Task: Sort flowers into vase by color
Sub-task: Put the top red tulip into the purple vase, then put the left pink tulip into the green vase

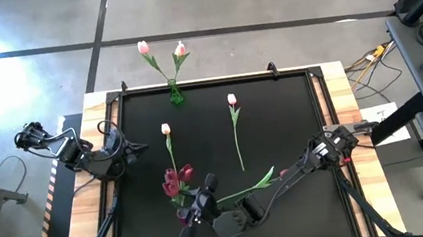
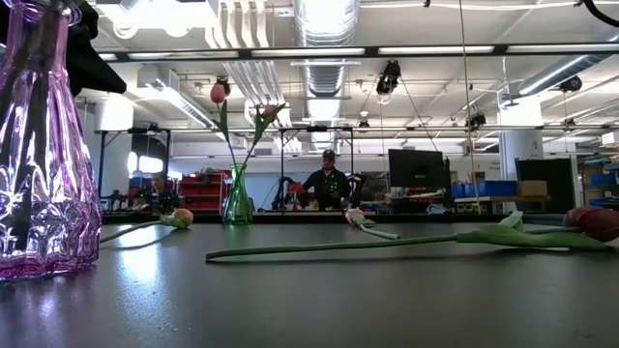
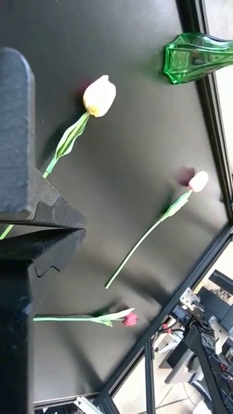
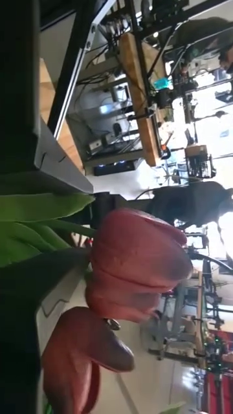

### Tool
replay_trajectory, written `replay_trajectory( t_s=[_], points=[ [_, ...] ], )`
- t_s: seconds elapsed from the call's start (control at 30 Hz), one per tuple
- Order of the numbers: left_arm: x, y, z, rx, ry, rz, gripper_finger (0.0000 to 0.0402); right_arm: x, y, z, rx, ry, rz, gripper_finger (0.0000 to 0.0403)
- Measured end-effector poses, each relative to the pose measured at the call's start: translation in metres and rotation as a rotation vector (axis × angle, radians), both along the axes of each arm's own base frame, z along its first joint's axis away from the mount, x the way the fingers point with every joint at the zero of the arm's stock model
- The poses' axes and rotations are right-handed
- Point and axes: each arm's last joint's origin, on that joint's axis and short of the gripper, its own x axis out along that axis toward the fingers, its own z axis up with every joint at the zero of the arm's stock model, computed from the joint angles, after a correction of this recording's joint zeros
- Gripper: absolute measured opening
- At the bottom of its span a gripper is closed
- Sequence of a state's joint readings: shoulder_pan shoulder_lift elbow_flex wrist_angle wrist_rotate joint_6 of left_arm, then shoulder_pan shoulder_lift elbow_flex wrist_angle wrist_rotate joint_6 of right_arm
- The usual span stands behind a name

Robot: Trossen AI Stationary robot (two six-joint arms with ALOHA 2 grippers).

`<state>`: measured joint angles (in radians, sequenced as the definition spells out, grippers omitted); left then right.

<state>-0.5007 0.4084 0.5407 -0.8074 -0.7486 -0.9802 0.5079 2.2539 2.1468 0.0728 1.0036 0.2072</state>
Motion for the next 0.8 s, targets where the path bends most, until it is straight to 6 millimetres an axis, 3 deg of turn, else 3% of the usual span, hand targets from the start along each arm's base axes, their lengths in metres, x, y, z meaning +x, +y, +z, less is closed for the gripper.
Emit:
replay_trajectory(
  t_s=[0.4, 0.8],
  points=[
    [0.000, 0.000, 0.000, -0.009, 0.004, -0.012, 0.0000, -0.001, 0.000, 0.012, 0.014, -0.004, 0.002, 0.0172],
    [0.000, -0.001, 0.000, -0.012, 0.003, -0.014, 0.0000, -0.009, -0.004, 0.009, 0.250, 0.149, 0.087, 0.0244]
  ],
)
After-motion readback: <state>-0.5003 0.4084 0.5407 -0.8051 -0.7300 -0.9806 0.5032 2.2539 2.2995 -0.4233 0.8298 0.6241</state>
